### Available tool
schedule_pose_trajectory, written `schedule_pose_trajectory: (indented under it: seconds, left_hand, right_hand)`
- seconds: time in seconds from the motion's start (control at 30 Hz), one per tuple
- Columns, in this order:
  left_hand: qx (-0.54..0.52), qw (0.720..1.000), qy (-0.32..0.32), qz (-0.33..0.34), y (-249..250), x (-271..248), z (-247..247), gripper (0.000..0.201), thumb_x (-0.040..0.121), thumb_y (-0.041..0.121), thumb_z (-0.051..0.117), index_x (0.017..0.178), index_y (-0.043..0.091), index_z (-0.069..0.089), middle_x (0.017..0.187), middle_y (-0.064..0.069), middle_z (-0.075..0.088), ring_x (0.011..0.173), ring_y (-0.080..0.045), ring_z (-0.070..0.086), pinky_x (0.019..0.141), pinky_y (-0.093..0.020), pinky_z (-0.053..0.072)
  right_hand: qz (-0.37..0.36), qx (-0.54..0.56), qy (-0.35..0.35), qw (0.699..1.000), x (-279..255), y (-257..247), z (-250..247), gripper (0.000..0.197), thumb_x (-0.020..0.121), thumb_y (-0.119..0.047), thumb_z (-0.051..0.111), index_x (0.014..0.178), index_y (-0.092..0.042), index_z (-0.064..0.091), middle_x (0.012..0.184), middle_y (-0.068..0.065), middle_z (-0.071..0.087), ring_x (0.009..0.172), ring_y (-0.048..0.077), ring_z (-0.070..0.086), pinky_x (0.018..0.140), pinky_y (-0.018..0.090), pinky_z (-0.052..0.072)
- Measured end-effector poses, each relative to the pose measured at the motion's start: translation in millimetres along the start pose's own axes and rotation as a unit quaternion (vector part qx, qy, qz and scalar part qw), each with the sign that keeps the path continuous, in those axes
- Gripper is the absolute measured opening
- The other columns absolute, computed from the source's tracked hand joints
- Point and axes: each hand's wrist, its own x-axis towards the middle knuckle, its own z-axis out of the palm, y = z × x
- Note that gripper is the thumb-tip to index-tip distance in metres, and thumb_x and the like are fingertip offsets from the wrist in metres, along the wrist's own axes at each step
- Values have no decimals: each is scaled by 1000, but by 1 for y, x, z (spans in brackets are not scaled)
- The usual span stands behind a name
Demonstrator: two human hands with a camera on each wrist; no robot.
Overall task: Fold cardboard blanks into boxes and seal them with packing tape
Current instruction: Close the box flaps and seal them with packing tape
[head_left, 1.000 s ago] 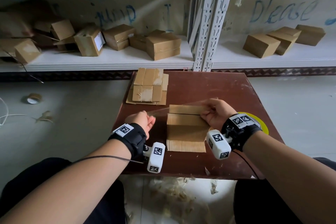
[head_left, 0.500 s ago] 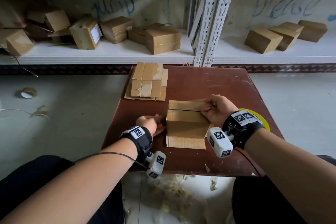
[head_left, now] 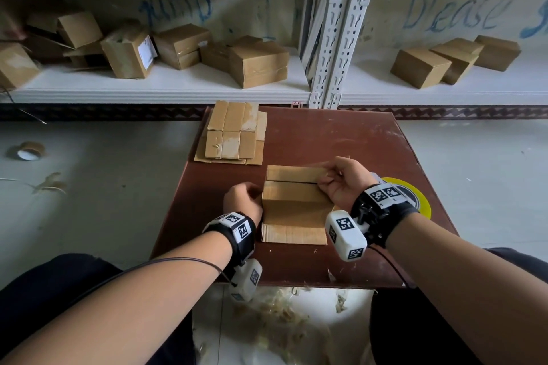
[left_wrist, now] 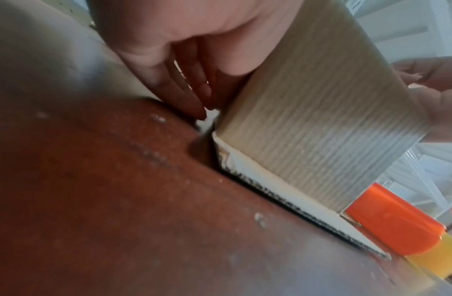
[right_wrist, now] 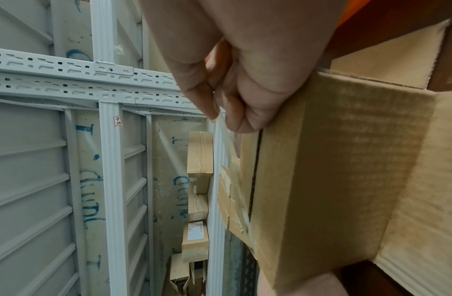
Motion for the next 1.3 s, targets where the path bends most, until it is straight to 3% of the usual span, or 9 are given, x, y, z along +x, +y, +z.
schedule_pose_trajectory:
  seconds: [0.1, 0.2, 0.37, 0.43, 0.6, 0.73, 0.83, 0.97, 1.3]
  left_hand:
    - [-58, 995, -12, -80, 0, 2, -7, 22, 98, 20, 67, 116, 11, 77, 111, -11, 76, 110, -32, 69, 89, -24, 48]
    - [-166, 964, -41, -201, 8, 1, -23, 54, 102, 55, 54, 119, 6, 70, 96, -6, 67, 92, -30, 65, 94, -46, 59]
    - [-193, 939, -132, -250, 17, -8, -50, 102, 84, 92, 33, 154, 18, 42, 151, -10, 48, 127, -38, 54, 89, -53, 61]
    - [-145, 952, -141, -230, 22, -12, -50, 99, 89, 88, 26, 155, 15, 41, 146, -11, 49, 122, -36, 53, 88, -53, 62]
    - [-19, 980, -125, -152, 27, -23, -38, 92, 100, 75, 15, 136, 0, 56, 88, -4, 54, 80, -24, 58, 82, -51, 63]
    - [32, 981, -112, -153, 32, -21, -35, 84, 100, 74, 13, 119, 6, 59, 96, -11, 63, 80, -29, 63, 84, -49, 63]
    - [87, 987, -94, -97, 28, -16, -31, 87, 104, 66, 12, 119, -2, 64, 112, -21, 71, 99, -35, 69, 93, -43, 57]
    - [113, 990, -76, -26, 27, -18, -28, 80, 110, 52, 10, 115, -3, 68, 118, -23, 71, 111, -36, 66, 98, -42, 50]
    - [137, 986, -73, -56, 43, -23, -25, 72, 113, 44, 11, 125, -5, 62, 126, -23, 67, 121, -37, 63, 100, -41, 47]
  right_hand:
    - [13, -10, -10, 1000, -4, 8, 3, 35, 96, 13, 41, 70, -11, 43, 69, 5, 39, 53, 9, 24, 40, 19, 29]
    - [15, -24, -26, 999, -12, 20, 7, 39, 96, 14, 42, 69, -14, 38, 65, 4, 37, 42, 8, 29, 40, 19, 29]
    - [43, -48, -37, 997, -28, 30, 11, 44, 96, 13, 48, 64, -15, 39, 53, -1, 38, 35, 7, 33, 39, 18, 29]
    - [52, -51, -32, 997, -33, 32, 12, 44, 96, 13, 54, 66, -16, 40, 50, -3, 38, 34, 7, 34, 39, 18, 30]
    - [42, -72, -68, 994, -50, 29, 9, 36, 89, 1, 72, 70, -18, 48, 52, -4, 35, 40, 5, 32, 48, 17, 31]
    - [17, -92, -79, 992, -65, 13, 10, 13, 92, -28, 75, 91, -21, 64, 61, -6, 28, 51, 10, 25, 56, 24, 30]
    - [12, -162, -89, 983, -75, -3, 14, 36, 94, -40, 62, 66, -22, 51, 63, -4, 28, 51, 14, 28, 57, 29, 31]
    - [-1, -254, -123, 959, -91, -13, 24, 34, 98, -34, 62, 67, -19, 57, 60, -3, 42, 52, 13, 37, 59, 29, 35]
    - [-178, -458, -63, 869, -95, -49, 10, 21, 100, -16, 69, 90, 2, 73, 70, 8, 62, 60, 17, 49, 57, 29, 42]
